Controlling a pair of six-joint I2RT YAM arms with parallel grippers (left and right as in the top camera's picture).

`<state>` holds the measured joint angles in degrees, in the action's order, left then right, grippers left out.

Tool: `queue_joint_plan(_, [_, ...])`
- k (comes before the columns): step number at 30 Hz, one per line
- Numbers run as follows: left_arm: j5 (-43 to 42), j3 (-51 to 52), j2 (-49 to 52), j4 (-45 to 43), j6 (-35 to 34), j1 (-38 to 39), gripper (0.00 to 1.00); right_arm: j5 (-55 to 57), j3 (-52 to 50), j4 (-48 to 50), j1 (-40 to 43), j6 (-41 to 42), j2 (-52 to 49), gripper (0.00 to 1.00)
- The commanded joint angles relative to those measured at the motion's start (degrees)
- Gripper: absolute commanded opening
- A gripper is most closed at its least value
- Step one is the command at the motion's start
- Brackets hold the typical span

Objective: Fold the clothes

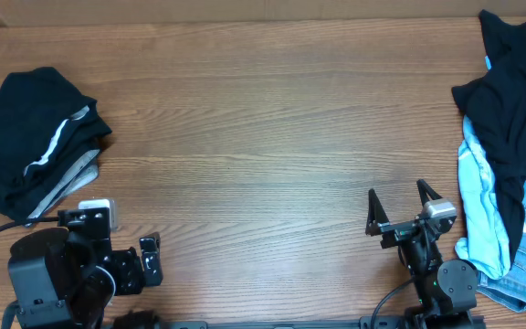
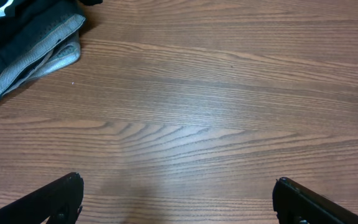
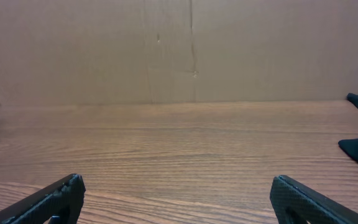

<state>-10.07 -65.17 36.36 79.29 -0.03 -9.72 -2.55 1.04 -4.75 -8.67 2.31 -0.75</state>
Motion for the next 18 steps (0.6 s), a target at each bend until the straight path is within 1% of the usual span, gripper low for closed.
queue_joint_plan(1, [0.2,0.1,-0.6,-0.2,-0.8,0.0,1.0,0.1,-0.5,0.1,-0.1,-0.4,0.3,1.0])
queue_joint_plan(6, [0.3,0.4,-0.8,-0.3,-0.8,0.0,1.0,0.1,-0.5,0.1,-0.1,-0.4,0.3,1.0])
queue_joint_plan(8, [3.5,1.8,-1.0,-1.9,-0.6,0.0,1.0,0.1,-0.5,0.1,-0.1,-0.4,0.3,1.0])
queue_joint_plan(9, [4.4,3.4,-1.4,-4.2,-0.6,0.0,1.0,0.1,-0.5,0.1,-0.1,-0.4,0.3,1.0])
queue_joint_plan(11, [4.5,9.5,-3.9,-12.6,-0.6,0.2,1.0,0.1,-0.5,0.1,-0.1,-0.4,0.3,1.0])
queue_joint_plan(13, [4.2,20.1,-9.0,-23.4,-0.6,1.9,1.0,0.1,-0.5,0.1,-0.1,-0.4,0.3,1.0])
queue_joint_plan(14, [4.2,23.4,-10.9,-26.2,-0.6,2.6,1.0,0.1,-0.5,0.1,-0.1,-0.4,0.3,1.0])
queue_joint_plan(15, [4.1,30.8,-14.9,-31.9,-0.6,4.2,1.0,0.1,-0.5,0.1,-0.1,-0.4,0.3,1.0])
queue_joint_plan(18, [3.2,41.3,-20.9,-42.1,-0.8,6.5,1.0,0.1,-0.5,0.1,-0.1,-0.4,0.3,1.0])
